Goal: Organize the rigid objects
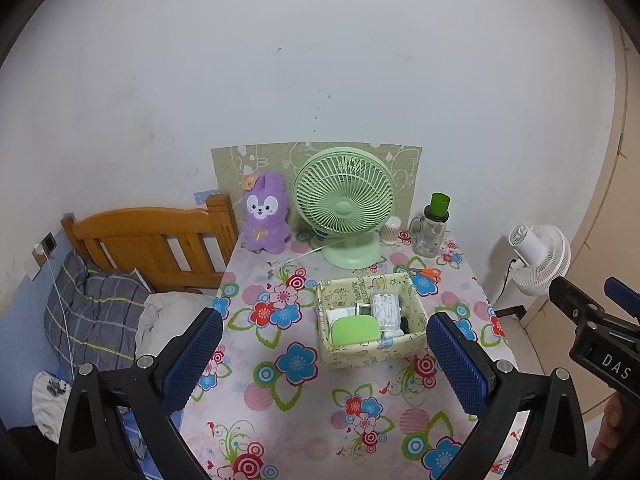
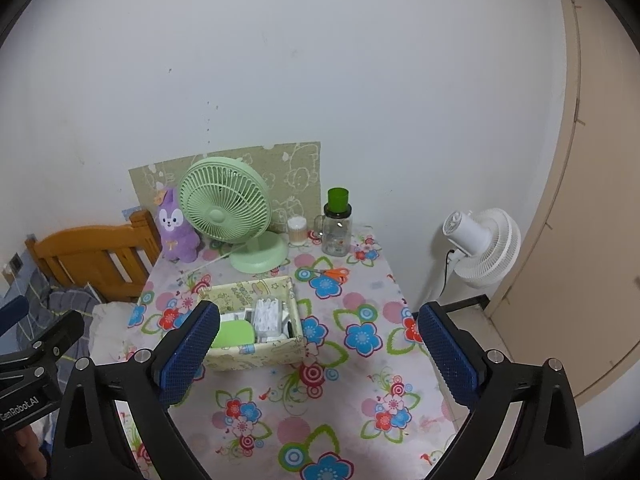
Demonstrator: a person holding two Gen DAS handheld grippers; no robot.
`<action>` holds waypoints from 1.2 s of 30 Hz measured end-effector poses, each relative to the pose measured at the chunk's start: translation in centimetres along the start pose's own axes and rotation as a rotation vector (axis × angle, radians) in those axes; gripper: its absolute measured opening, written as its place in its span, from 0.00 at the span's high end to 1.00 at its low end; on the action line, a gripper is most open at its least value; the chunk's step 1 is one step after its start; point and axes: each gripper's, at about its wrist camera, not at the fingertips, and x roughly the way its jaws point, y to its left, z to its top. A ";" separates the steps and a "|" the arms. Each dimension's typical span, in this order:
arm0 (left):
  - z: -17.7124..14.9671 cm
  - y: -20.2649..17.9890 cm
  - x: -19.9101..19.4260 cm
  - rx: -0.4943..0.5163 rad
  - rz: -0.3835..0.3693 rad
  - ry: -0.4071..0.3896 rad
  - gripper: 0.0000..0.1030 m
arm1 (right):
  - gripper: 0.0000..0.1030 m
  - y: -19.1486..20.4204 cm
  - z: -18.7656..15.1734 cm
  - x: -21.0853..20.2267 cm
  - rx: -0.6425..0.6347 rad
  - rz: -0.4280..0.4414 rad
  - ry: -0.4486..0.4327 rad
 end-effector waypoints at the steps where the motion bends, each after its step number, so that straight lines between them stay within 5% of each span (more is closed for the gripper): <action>1: 0.0 0.1 0.0 -0.001 0.000 0.000 0.00 | 0.02 0.0 0.0 0.0 0.000 0.000 0.000; 36: -0.2 -0.2 0.4 -0.016 0.002 0.026 0.00 | 0.02 0.3 -0.3 0.2 -0.018 0.034 0.035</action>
